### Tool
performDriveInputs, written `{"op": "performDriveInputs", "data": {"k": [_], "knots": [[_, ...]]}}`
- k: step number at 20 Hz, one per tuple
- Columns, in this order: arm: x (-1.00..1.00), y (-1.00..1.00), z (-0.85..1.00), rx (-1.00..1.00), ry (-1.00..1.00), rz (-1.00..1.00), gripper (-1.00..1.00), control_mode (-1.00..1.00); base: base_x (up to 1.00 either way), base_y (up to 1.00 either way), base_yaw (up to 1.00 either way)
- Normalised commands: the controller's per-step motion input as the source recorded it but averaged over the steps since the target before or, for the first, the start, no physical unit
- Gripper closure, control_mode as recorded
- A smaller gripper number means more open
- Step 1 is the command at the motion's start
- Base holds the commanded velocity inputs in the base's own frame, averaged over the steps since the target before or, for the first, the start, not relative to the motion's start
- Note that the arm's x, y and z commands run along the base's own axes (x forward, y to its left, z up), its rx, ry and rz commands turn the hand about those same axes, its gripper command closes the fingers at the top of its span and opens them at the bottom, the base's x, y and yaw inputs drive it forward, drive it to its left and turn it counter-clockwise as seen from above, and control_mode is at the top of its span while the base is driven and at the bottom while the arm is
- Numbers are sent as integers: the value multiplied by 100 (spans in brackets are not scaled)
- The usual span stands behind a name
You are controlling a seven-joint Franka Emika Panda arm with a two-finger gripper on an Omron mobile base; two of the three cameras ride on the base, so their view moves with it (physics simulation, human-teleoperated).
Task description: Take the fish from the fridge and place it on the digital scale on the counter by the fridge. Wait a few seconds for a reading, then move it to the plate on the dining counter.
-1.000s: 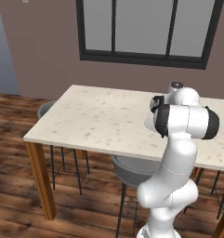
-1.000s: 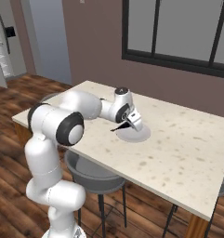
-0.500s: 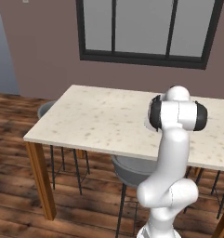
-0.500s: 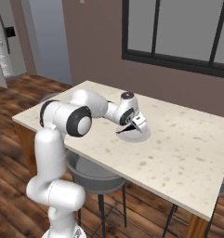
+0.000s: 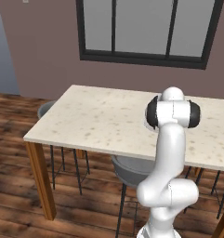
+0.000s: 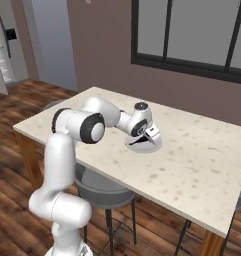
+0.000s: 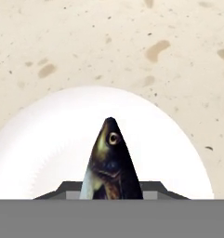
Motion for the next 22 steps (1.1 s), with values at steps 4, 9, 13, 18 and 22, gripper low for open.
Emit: {"op": "performDriveInputs", "data": {"k": [4, 9, 13, 18, 22], "knots": [[16, 0, -40, 0, 1, 0, -100, -100, 0, 0, 0], [9, 0, -29, 0, 0, 0, -100, -100, 0, 0, 0], [0, 0, -3, 0, 0, 0, -100, -100, 0, 0, 0], [0, 0, 2, 0, -4, 0, -100, -100, 0, 0, 0], [-26, 4, 46, 0, -20, 0, -100, -100, 0, 0, 0]]}}
